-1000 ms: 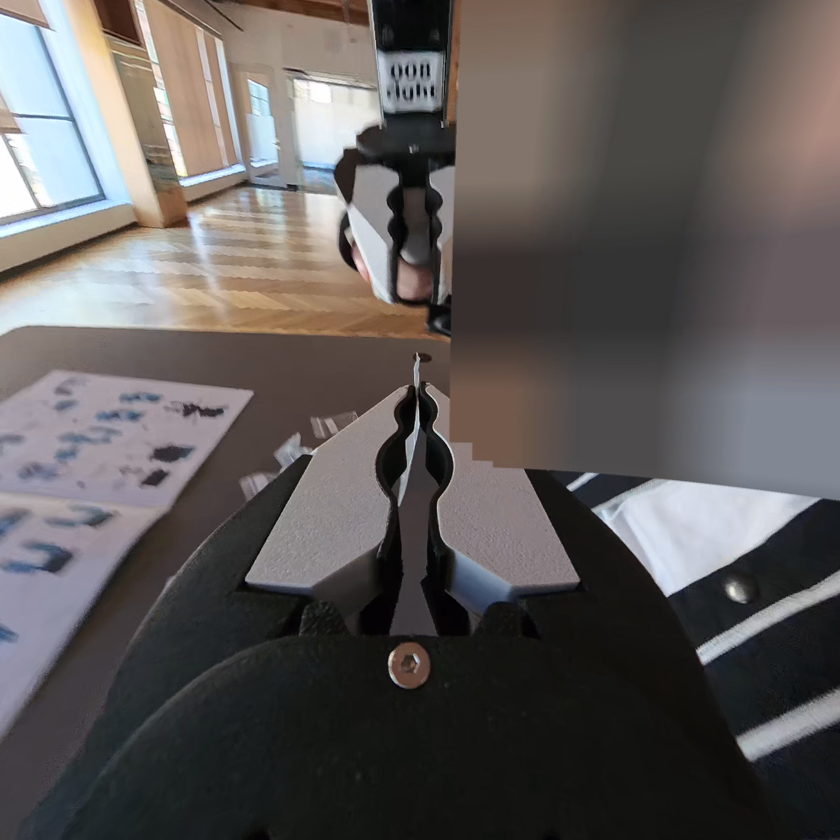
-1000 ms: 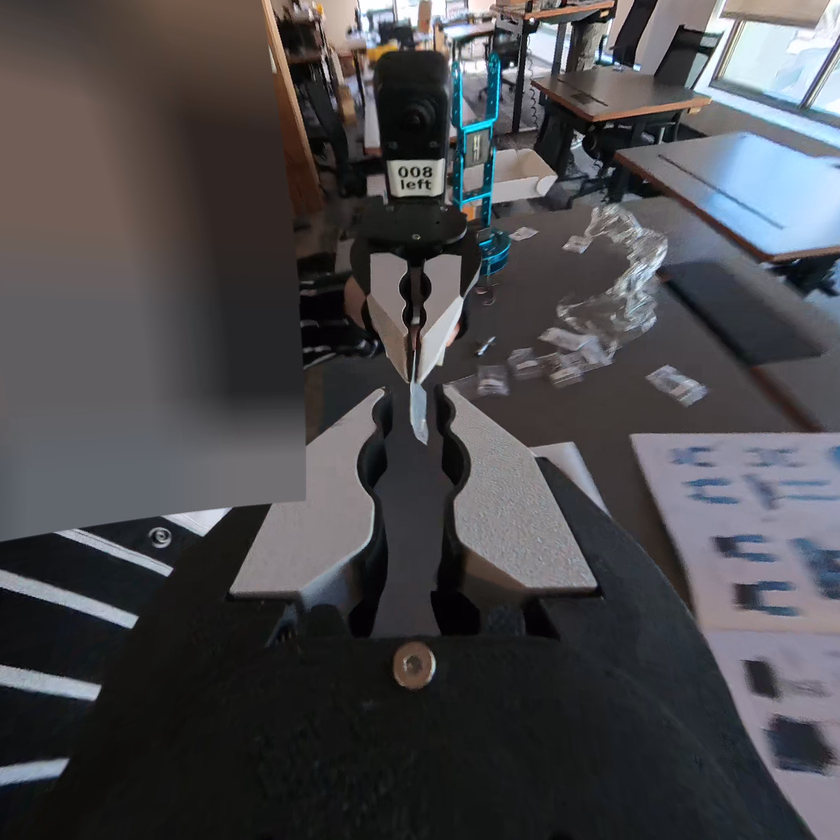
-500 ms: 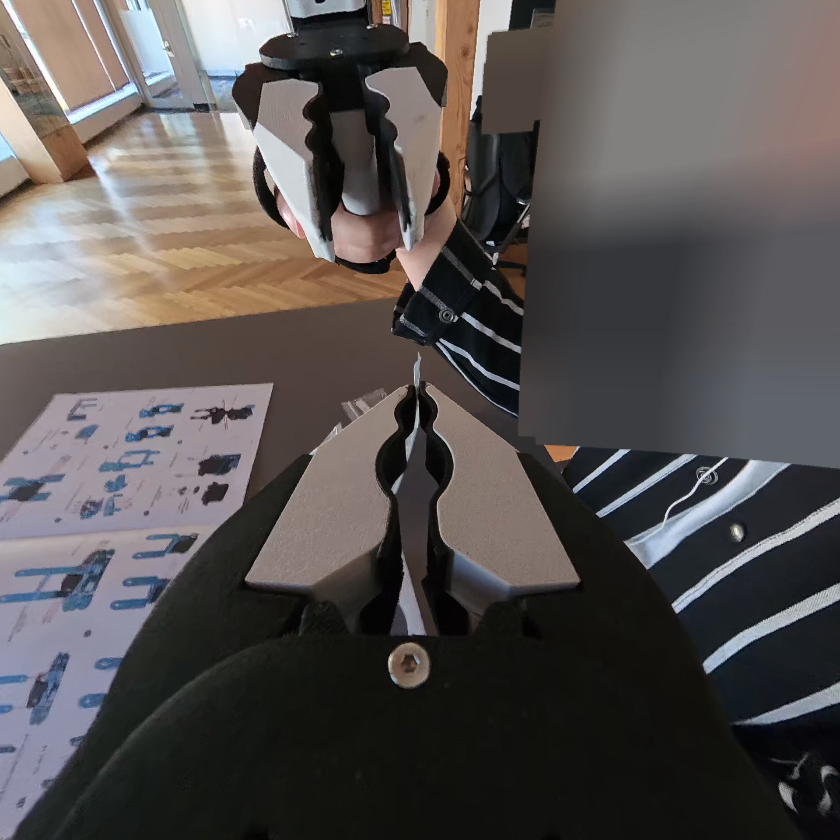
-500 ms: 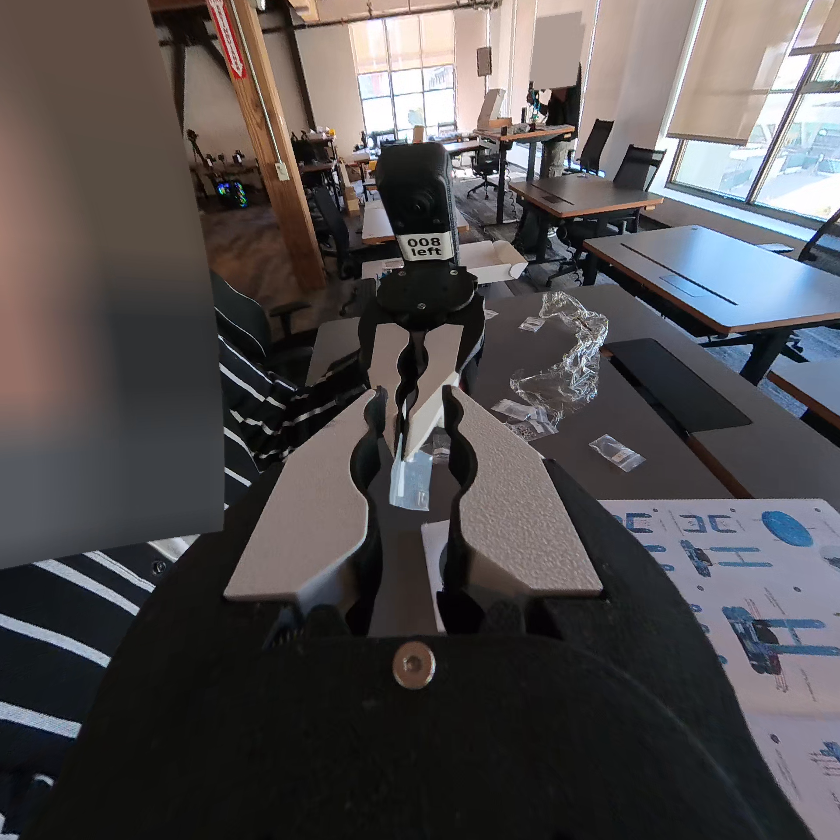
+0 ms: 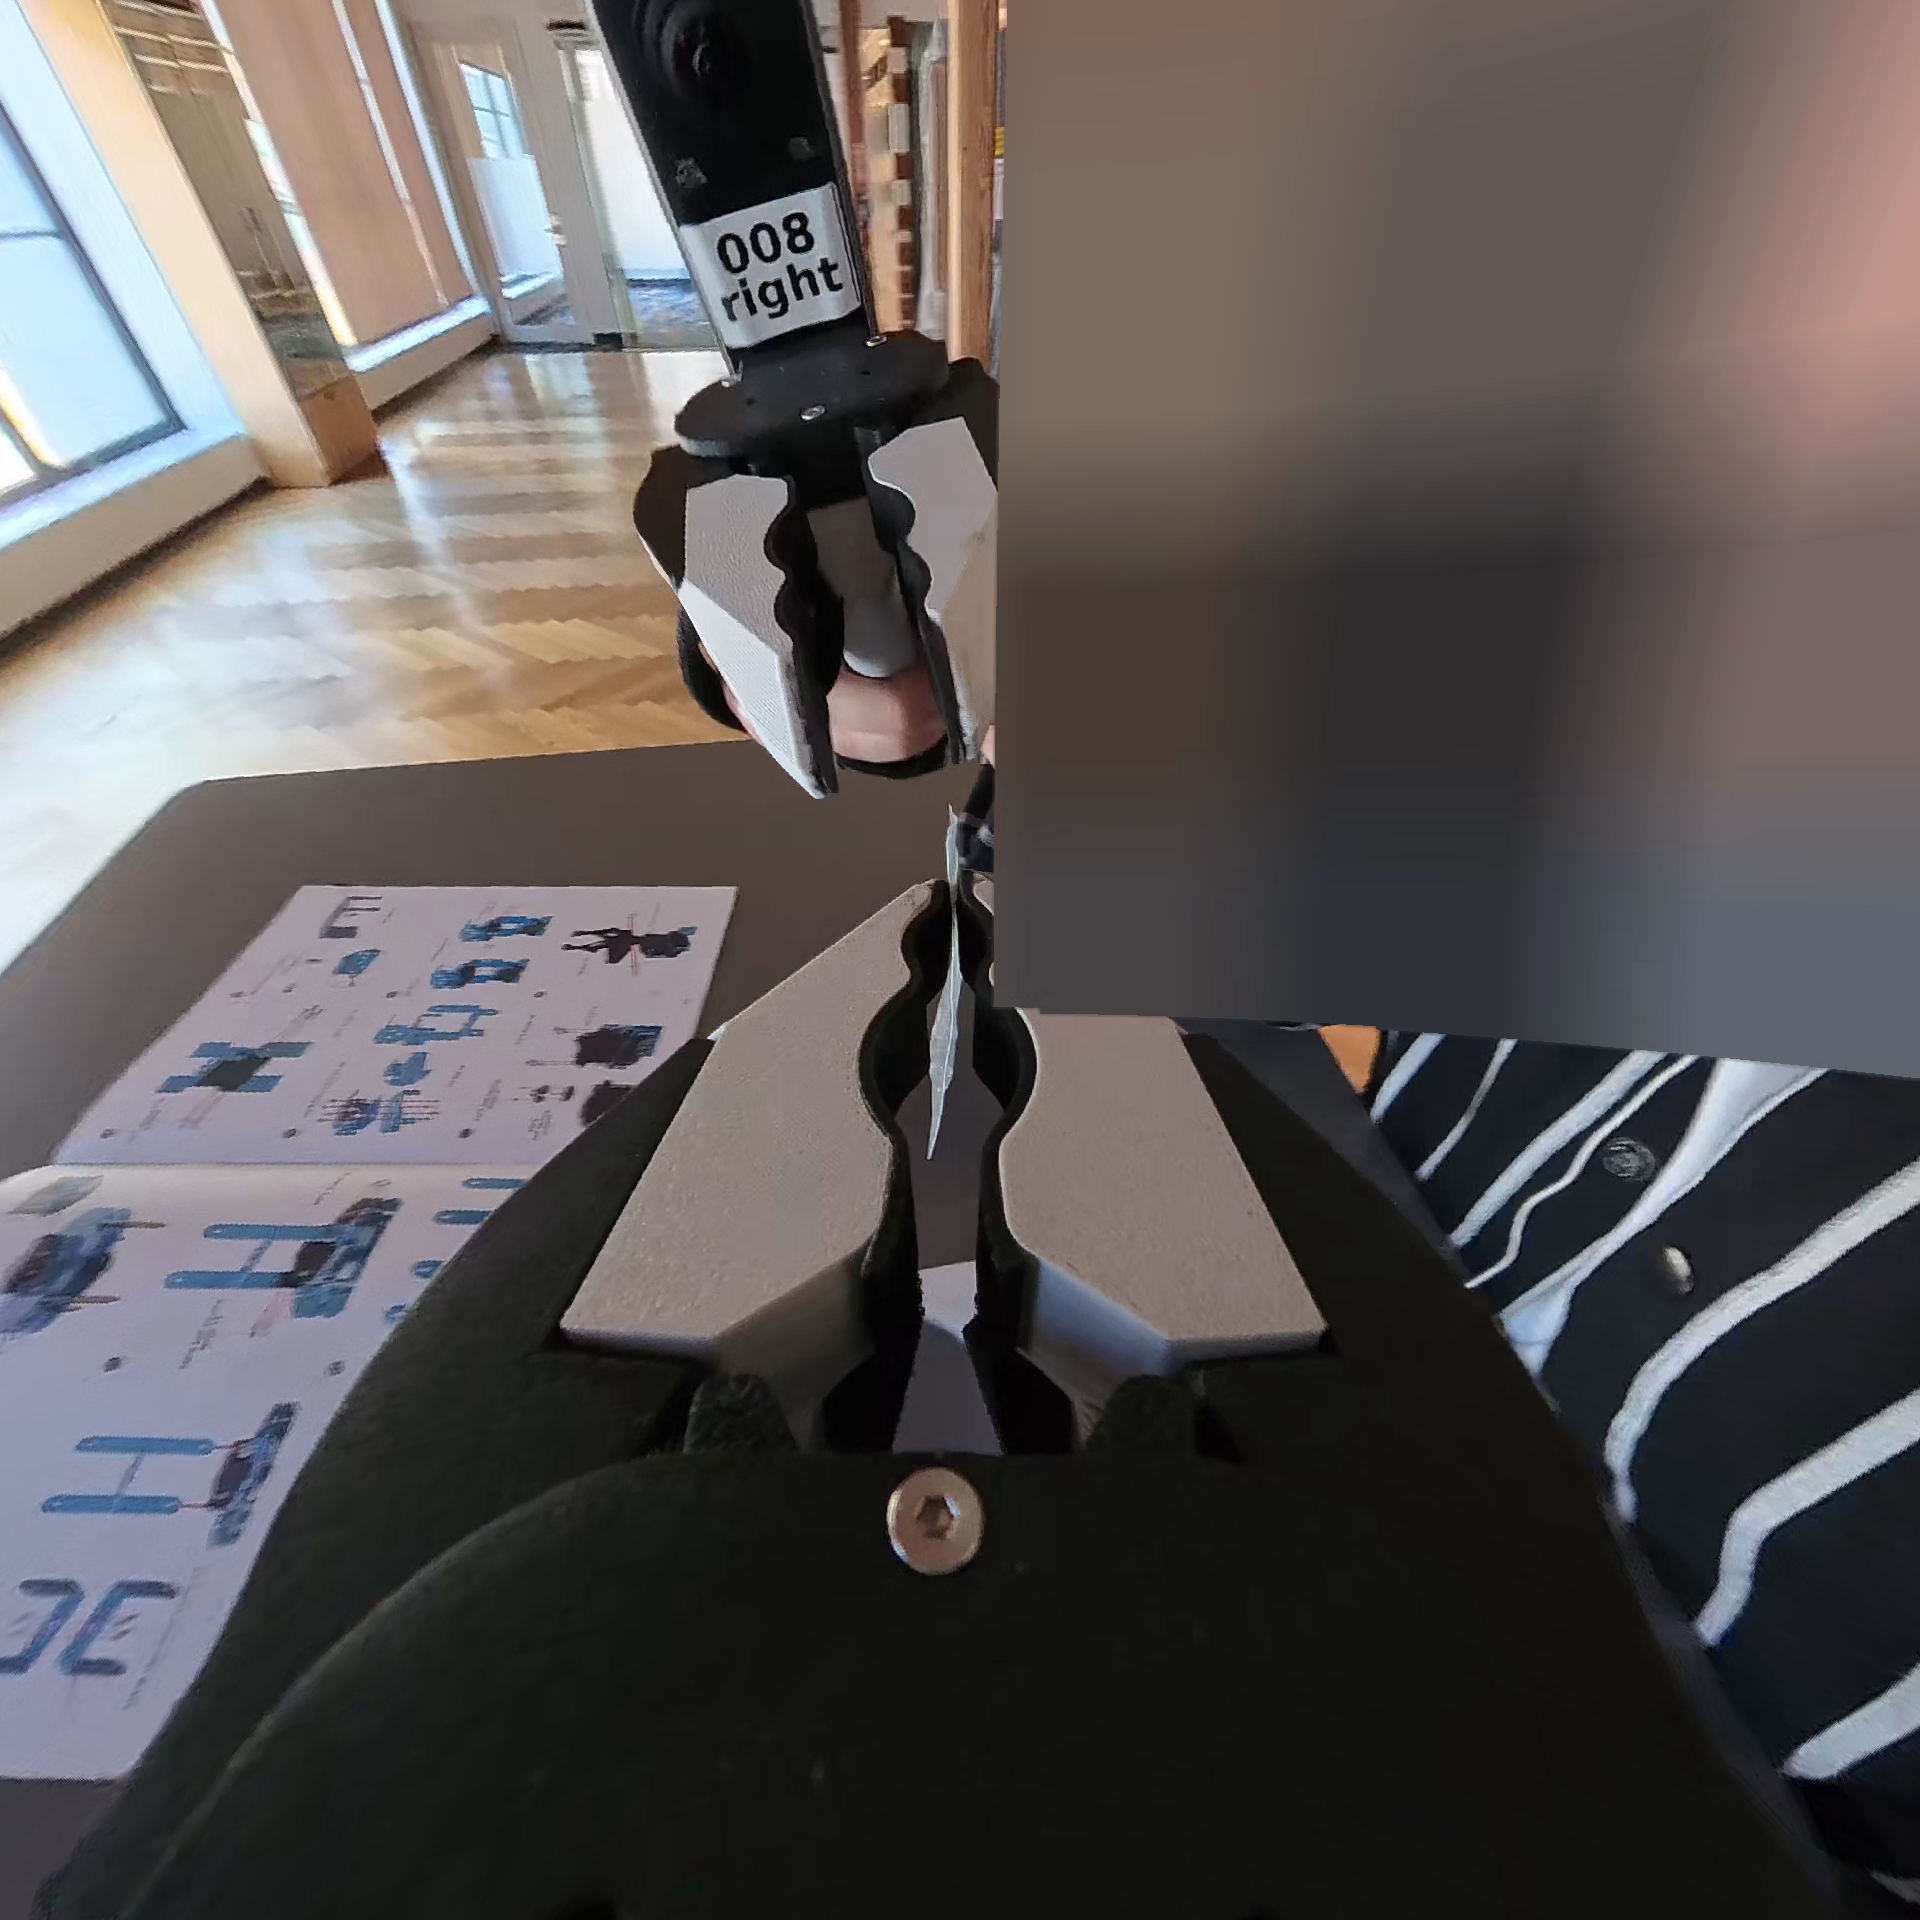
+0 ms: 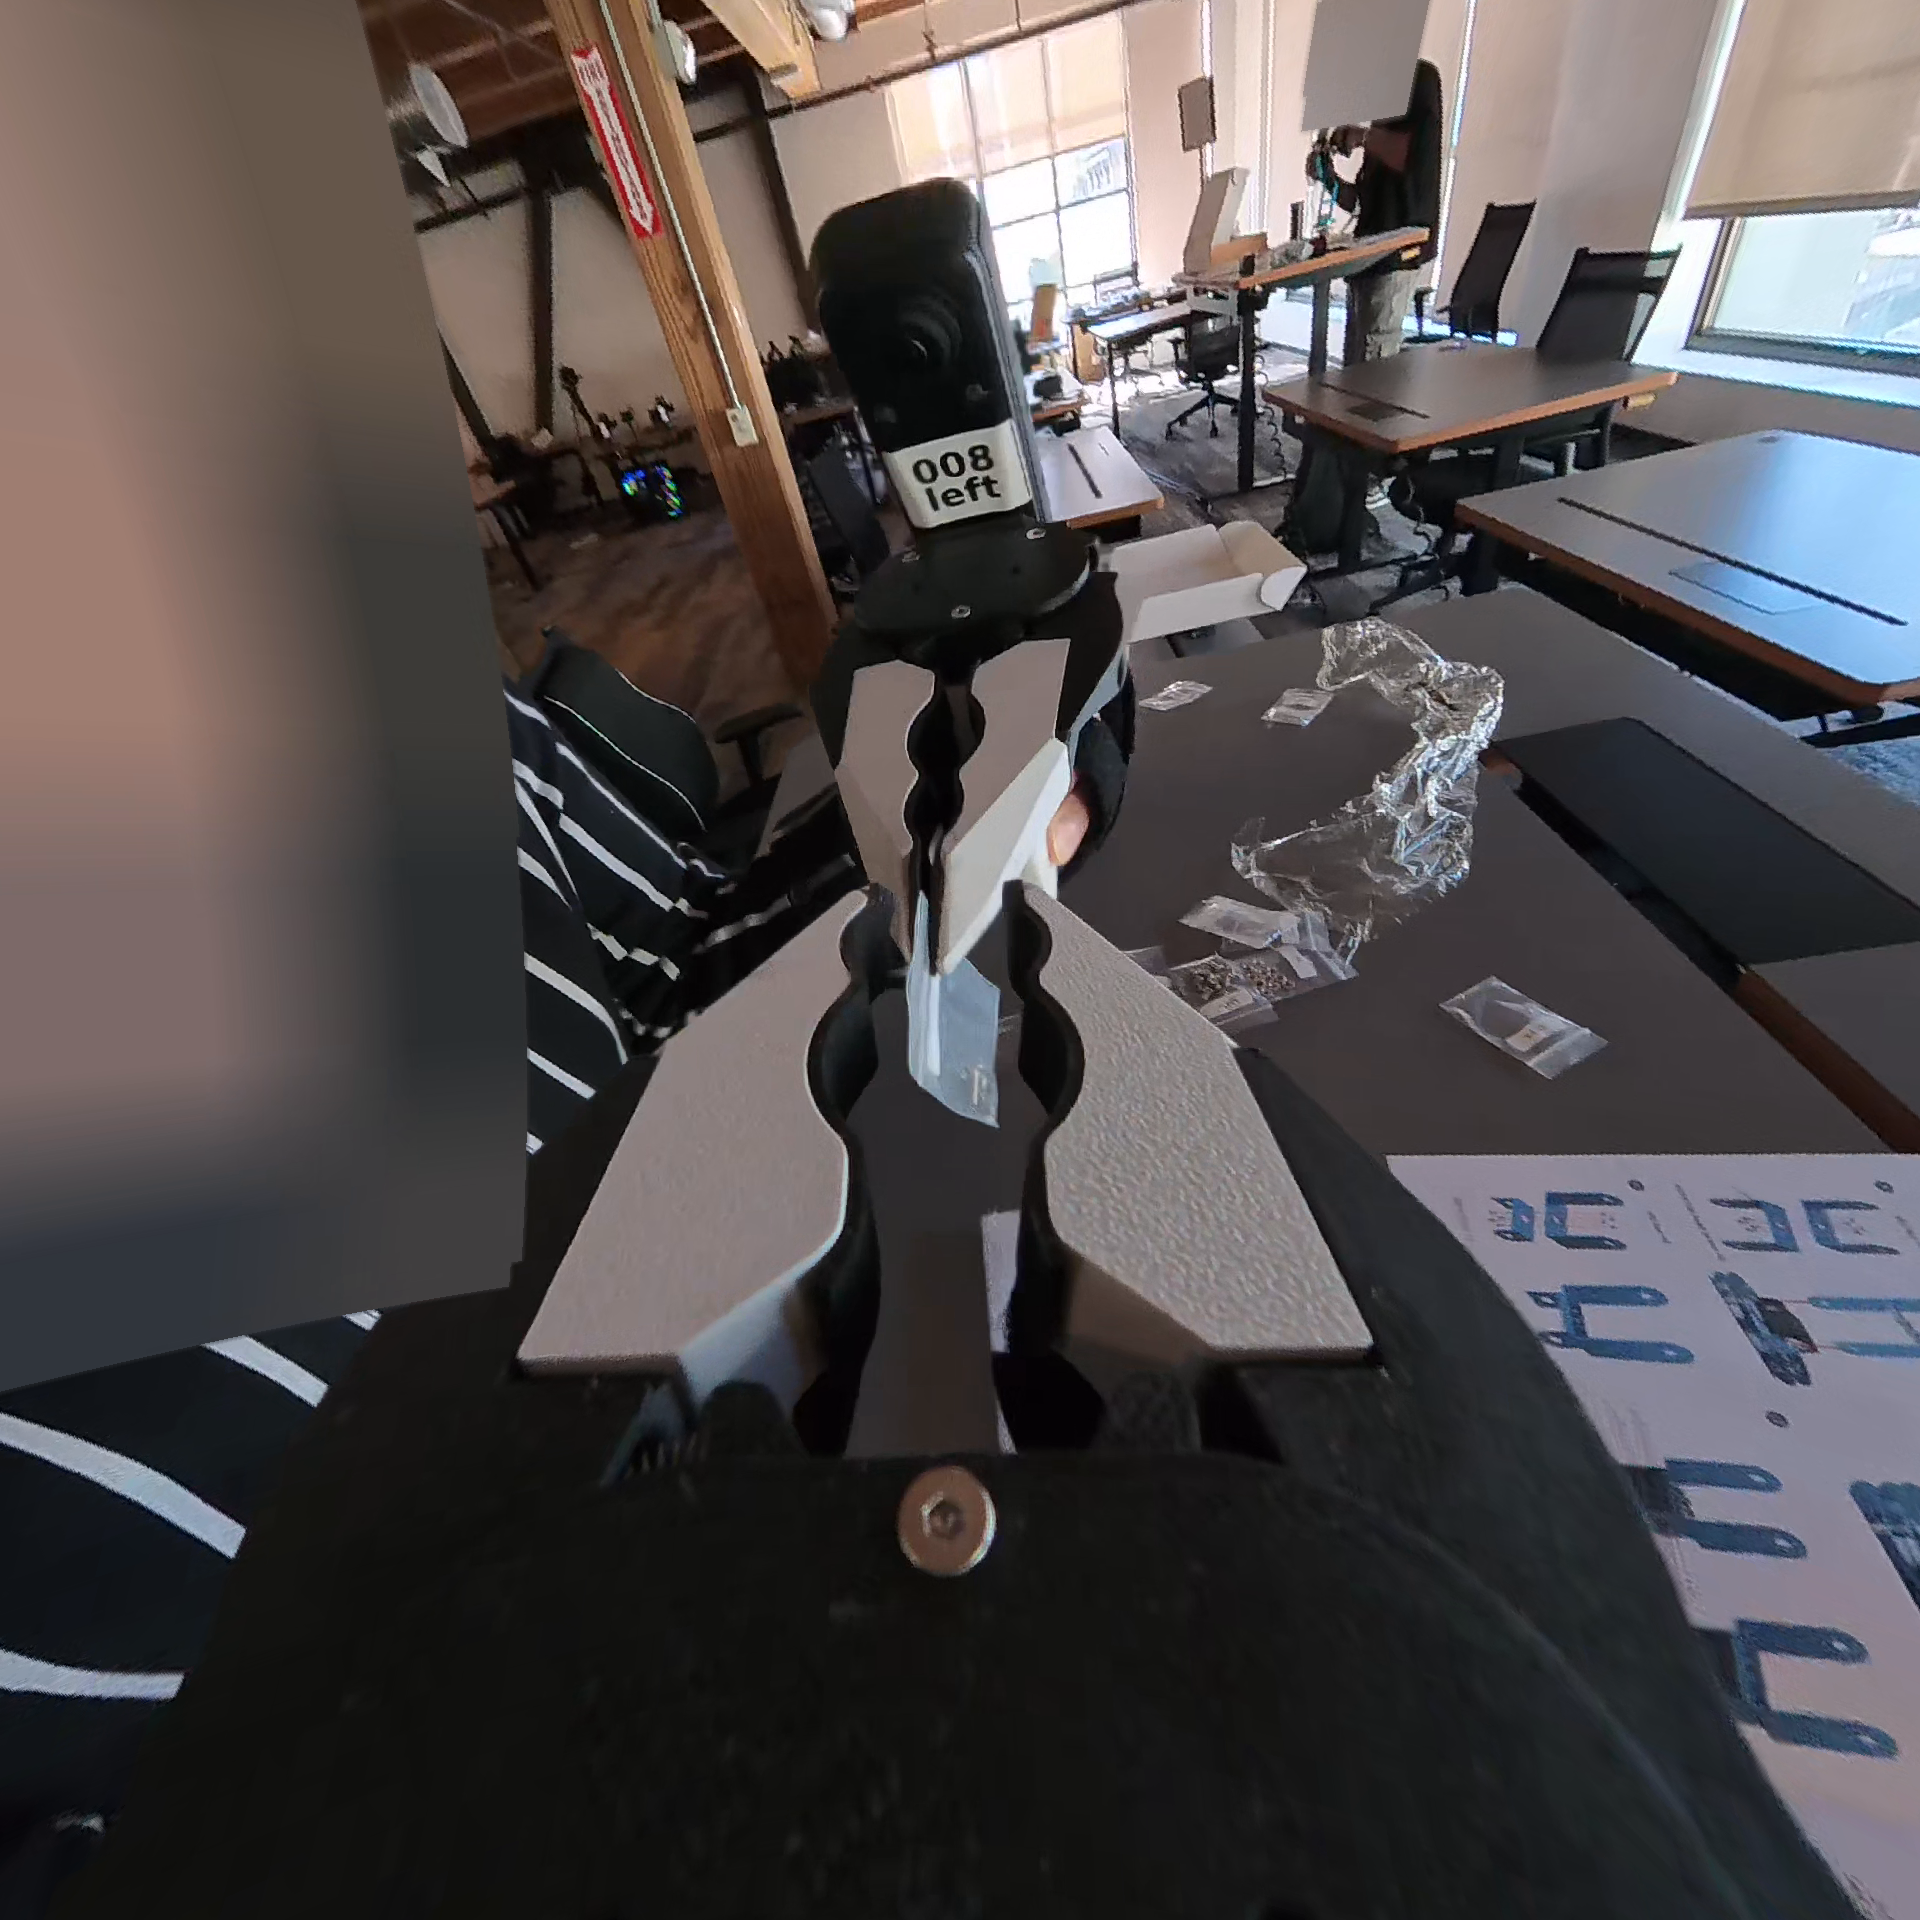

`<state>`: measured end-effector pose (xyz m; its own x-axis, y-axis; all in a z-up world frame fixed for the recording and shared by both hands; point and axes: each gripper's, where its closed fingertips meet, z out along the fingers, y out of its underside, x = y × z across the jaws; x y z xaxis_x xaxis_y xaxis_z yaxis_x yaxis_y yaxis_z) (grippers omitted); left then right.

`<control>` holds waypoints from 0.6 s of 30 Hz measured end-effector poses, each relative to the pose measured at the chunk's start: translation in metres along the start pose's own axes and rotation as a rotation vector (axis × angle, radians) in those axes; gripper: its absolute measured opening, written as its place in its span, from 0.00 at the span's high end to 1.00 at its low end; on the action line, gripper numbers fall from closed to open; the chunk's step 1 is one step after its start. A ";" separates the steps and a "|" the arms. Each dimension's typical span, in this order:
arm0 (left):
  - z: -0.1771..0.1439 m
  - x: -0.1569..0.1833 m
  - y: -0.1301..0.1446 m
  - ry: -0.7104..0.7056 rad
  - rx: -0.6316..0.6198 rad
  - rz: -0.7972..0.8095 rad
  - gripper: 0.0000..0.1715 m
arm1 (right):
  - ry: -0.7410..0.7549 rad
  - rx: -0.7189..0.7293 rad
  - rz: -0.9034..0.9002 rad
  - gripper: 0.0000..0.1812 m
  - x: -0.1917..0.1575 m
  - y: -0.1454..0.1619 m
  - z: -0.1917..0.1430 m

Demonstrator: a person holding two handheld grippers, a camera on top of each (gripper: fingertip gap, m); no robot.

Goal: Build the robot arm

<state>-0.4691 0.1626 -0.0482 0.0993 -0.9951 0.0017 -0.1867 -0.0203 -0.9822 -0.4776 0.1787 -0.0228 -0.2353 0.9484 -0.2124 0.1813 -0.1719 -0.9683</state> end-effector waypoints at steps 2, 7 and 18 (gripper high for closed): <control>0.001 0.000 0.000 -0.013 -0.006 0.019 1.00 | 0.001 -0.011 0.008 0.88 0.004 0.003 0.003; 0.001 -0.003 0.003 -0.043 -0.029 0.020 1.00 | -0.007 -0.009 0.020 0.89 0.006 0.005 0.004; -0.001 -0.002 0.000 -0.051 -0.025 0.027 1.00 | 0.002 -0.032 0.024 0.88 0.009 0.010 0.006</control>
<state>-0.4701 0.1647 -0.0482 0.1430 -0.9891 -0.0350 -0.2147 0.0035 -0.9767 -0.4840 0.1837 -0.0347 -0.2289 0.9445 -0.2357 0.2175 -0.1864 -0.9581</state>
